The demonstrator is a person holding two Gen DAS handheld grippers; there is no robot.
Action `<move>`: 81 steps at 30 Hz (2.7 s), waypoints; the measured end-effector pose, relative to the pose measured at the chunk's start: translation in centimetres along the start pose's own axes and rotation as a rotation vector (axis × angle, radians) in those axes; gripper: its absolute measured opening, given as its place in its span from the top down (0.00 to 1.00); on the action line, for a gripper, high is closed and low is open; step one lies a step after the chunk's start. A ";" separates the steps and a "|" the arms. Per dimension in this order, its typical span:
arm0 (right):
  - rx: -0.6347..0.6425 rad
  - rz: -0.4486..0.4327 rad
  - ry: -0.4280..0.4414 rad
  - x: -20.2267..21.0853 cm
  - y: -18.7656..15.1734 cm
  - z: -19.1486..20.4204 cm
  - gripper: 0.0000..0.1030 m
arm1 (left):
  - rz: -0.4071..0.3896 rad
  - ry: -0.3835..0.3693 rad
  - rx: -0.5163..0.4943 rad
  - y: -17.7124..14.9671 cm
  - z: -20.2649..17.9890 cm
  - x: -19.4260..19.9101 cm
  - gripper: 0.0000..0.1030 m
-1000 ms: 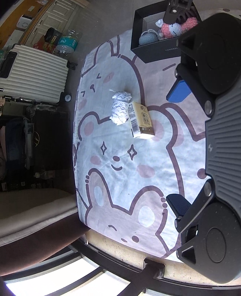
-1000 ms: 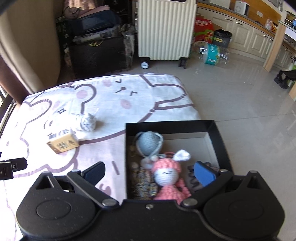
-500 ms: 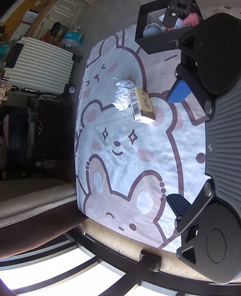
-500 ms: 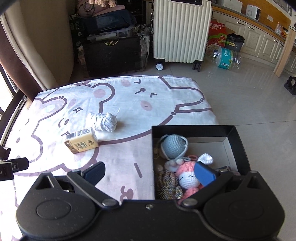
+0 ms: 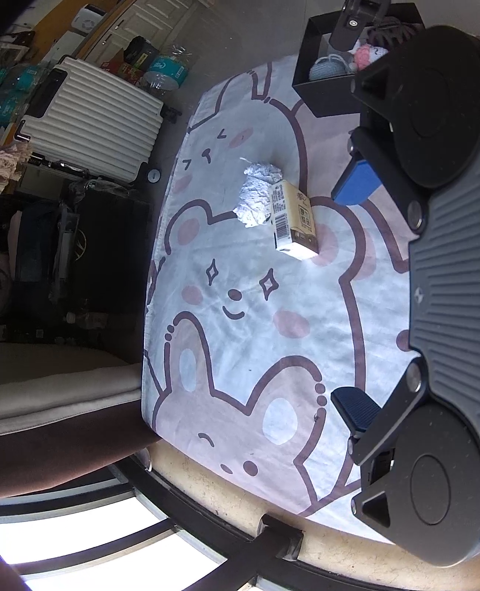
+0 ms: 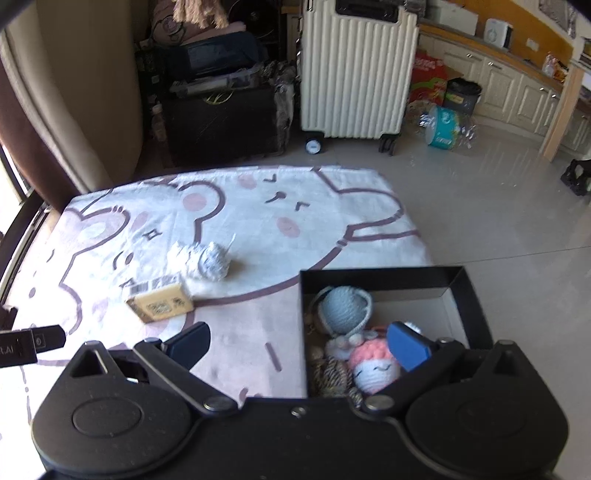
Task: Organize objects
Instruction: 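Move the left gripper toward the yellow carton while the right gripper approaches the foil bundle, then close the left gripper on the yellow carton while the right gripper closes on the foil bundle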
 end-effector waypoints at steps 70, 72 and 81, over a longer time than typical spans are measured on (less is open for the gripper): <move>-0.216 0.181 0.205 -17.9 6.6 9.6 0.00 | 0.091 -0.119 0.178 3.1 -1.4 -9.8 0.29; -0.217 0.184 0.210 -18.2 6.4 9.9 0.00 | 0.099 -0.116 0.194 3.1 -0.8 -9.9 0.29; -0.178 0.198 0.225 -19.1 5.6 10.7 0.27 | 0.099 -0.119 0.246 3.6 0.5 -9.7 0.29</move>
Point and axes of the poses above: each gripper's, at about its wrist camera, not at the fingertips, and x roughly against the way its jaws point, z to its left, y to its top, the point moved 10 cm from there along -x, roughly the way its jaws point, and after that the axes turned 10 degrees about x, right-handed, at the moved point
